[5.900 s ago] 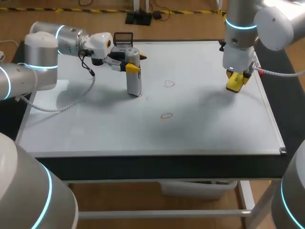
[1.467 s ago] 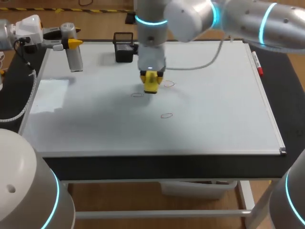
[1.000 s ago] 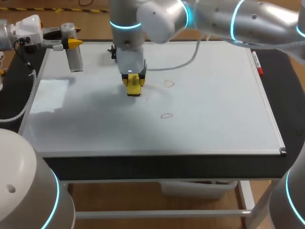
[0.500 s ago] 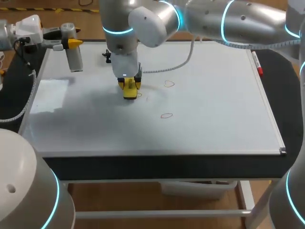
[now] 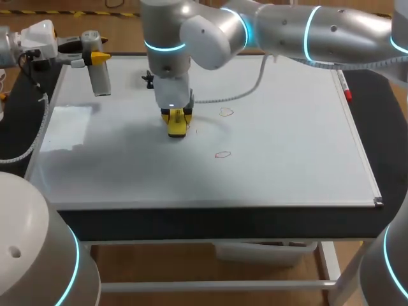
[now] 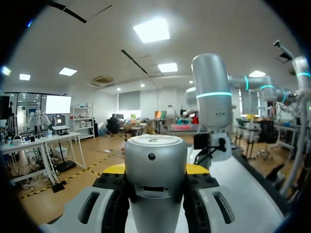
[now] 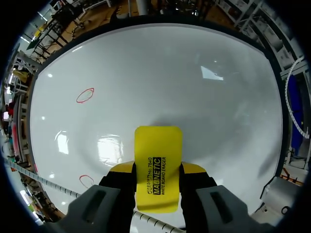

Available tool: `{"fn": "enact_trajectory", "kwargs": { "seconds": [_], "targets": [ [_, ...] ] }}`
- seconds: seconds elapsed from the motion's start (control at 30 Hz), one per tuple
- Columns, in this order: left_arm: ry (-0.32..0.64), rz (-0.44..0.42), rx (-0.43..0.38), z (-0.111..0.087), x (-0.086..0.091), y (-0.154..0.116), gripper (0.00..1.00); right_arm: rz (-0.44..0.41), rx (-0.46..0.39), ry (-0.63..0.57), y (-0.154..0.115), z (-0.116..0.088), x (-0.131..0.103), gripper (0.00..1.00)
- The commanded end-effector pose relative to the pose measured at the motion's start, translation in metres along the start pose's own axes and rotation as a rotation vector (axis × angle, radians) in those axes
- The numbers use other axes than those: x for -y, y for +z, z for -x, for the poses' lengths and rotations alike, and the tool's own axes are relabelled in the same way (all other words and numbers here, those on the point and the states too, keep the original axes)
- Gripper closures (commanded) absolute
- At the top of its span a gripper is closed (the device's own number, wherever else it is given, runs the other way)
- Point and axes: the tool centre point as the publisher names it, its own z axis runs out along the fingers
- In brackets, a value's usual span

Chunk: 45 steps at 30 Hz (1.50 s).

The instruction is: Pick up the inspection probe, press it on each red-marked spot on the whiteboard one by one, put down the probe, pick up the eraser, and wipe off all the red marks.

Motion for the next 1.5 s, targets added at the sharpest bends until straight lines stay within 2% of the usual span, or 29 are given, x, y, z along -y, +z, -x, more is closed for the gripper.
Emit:
{"fn": "enact_trajectory", "kwargs": {
  "seconds": [0.03,0.67,1.5],
  "targets": [
    [0.002,0.001,0.005,-0.001,0.001,0.001,1.00,0.002,0.003,0.000,0.001,-0.003,0.001,1.00],
    [0.002,0.001,0.005,-0.001,0.001,0.001,1.00,0.032,-0.001,0.005,0.013,-0.011,0.003,1.00],
    [0.002,0.001,0.005,-0.001,0.001,0.001,1.00,0.023,-0.016,0.097,0.018,-0.054,0.014,1.00]
  ]
}}
